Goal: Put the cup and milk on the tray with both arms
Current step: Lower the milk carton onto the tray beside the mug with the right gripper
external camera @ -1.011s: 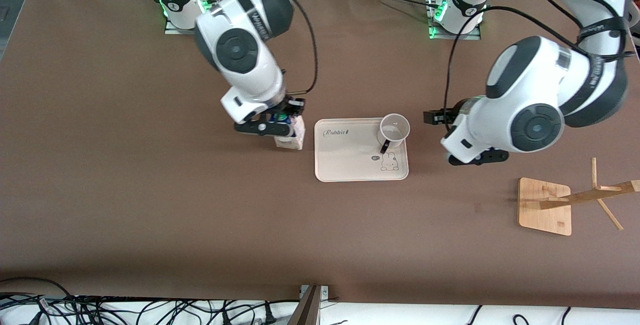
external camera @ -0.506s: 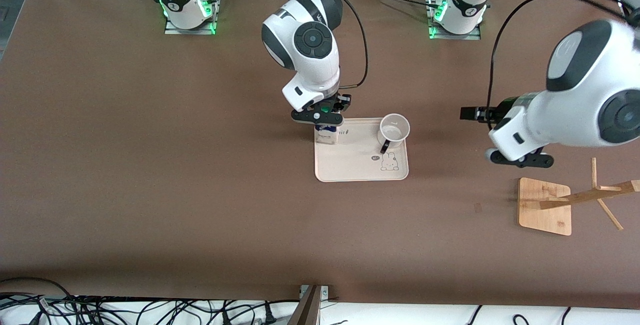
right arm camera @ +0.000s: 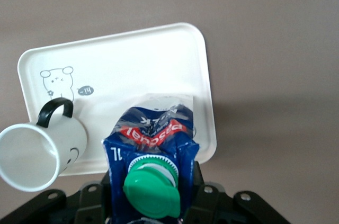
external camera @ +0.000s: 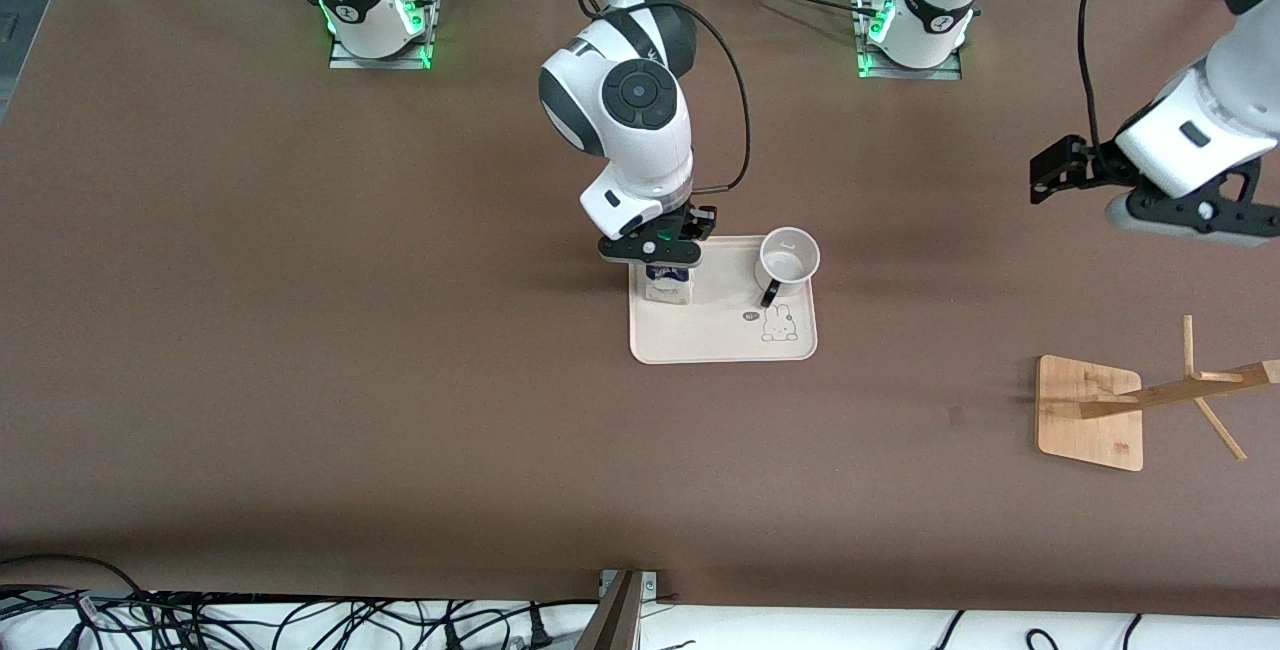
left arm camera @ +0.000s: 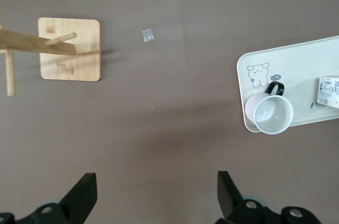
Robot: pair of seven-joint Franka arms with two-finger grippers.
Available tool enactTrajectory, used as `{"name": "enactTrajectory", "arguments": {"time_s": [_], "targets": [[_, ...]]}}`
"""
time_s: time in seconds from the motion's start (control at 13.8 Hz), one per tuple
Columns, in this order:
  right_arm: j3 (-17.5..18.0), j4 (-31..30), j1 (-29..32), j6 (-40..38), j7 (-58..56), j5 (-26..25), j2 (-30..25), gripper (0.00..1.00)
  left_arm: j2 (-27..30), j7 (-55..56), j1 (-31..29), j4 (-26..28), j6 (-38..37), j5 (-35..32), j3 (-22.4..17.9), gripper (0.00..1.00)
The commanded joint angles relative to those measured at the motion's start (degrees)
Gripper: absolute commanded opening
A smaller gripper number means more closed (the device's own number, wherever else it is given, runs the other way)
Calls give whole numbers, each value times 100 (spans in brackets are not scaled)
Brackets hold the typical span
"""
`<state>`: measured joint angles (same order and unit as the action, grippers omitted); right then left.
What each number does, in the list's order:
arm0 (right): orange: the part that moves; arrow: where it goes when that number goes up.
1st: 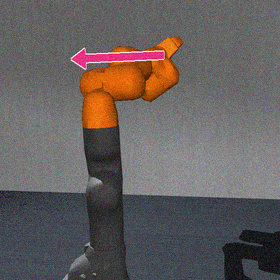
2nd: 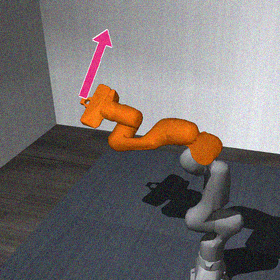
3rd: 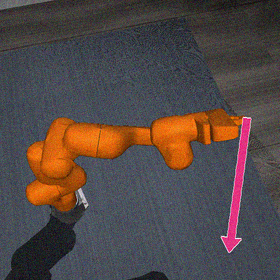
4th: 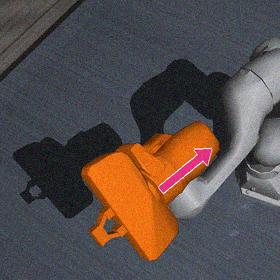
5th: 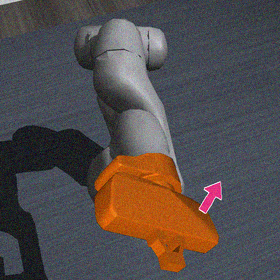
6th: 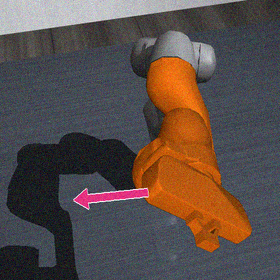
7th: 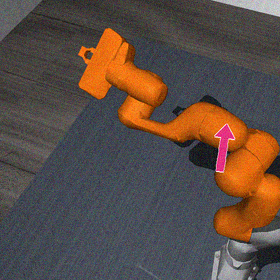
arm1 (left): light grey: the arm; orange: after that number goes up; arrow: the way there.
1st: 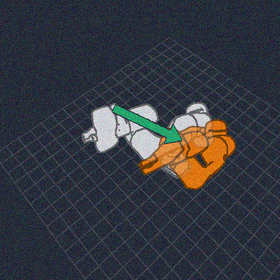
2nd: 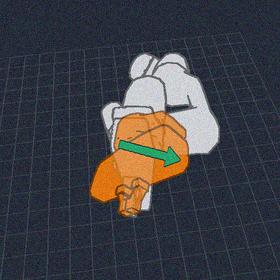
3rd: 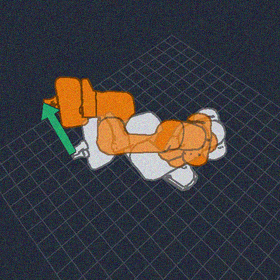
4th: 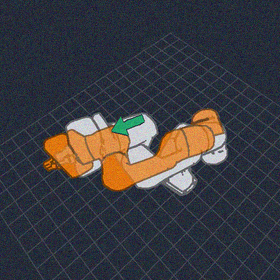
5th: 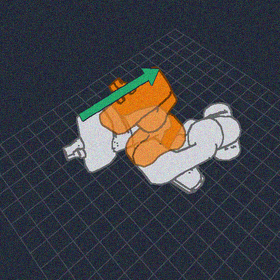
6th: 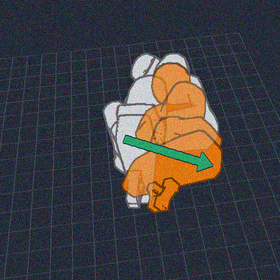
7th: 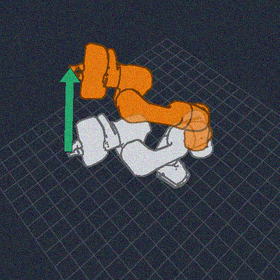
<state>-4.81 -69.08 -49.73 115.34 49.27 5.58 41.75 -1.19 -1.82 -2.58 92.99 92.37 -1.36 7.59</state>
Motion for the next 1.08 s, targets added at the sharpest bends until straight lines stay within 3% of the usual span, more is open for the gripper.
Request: {"name": "enactTrajectory", "arguments": {"time_s": [0.0,0.65,0.72,0.87,1.01], "targets": [[-37,202,-37,23,-347,-215,140,55,277,-126,442,386,273,109,-600,100],[-55,202,-28,243,-568,-224,299,59,198,463,495,149,106,171,-540,100],[-55,194,-28,243,-559,-224,299,67,198,454,478,149,80,171,-540,100],[-64,202,-19,243,-533,-224,290,100,198,445,451,140,-140,171,-540,100],[-72,202,-11,199,-515,-216,246,100,198,445,425,140,-140,180,-548,100]]}}
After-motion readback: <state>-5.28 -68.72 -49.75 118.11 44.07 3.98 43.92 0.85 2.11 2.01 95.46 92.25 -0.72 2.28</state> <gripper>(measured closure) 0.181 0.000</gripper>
